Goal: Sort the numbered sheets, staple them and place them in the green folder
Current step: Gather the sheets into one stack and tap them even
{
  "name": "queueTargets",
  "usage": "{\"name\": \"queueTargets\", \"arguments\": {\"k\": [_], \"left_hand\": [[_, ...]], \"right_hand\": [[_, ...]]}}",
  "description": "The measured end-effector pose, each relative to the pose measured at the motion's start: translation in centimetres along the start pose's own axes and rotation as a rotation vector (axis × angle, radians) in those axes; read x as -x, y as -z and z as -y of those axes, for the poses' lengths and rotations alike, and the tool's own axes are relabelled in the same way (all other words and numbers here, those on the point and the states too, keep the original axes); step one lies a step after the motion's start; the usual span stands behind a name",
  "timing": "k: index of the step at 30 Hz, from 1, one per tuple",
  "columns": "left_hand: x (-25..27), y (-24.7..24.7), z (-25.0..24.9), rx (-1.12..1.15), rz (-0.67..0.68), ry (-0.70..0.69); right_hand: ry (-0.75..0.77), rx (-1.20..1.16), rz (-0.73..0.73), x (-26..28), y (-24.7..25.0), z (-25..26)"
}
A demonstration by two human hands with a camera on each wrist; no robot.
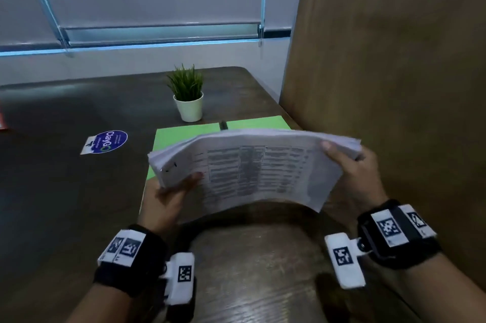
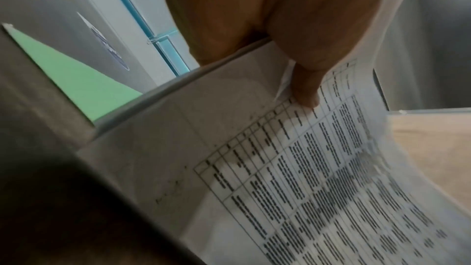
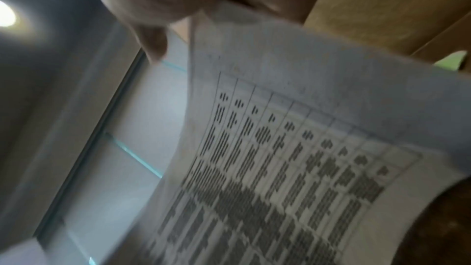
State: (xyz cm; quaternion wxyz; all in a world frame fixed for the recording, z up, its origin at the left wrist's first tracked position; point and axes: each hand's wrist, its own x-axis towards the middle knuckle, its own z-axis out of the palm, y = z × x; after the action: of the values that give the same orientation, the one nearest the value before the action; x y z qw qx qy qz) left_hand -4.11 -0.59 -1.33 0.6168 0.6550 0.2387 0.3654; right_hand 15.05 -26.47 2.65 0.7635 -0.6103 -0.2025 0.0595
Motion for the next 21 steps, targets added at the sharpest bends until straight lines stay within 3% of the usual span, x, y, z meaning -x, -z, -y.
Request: {"name": "queueTargets", "arguments": {"k": [8,13,19,21], "left_hand": [[1.1,-0.1,-0.6,0.005,0.133,-0.059],[2.1,0.3,1.2,0.008,0.124,0.065],[1.4,0.1,-0.1,0.017,0.122,0.031],[1.7,0.3,0.2,0.017,0.135,0.041]], "right_hand": [[0.231,0.010,-0.265,-0.5,-2.6,1.0],[0.082,0.066,-0.249,-0.5,-1.9,-0.7],[0.157,0.093,-0.201,-1.3,-1.7,0.0],[0.089,0.132,-0.187,-1.1,-1.3,-0.7]]}}
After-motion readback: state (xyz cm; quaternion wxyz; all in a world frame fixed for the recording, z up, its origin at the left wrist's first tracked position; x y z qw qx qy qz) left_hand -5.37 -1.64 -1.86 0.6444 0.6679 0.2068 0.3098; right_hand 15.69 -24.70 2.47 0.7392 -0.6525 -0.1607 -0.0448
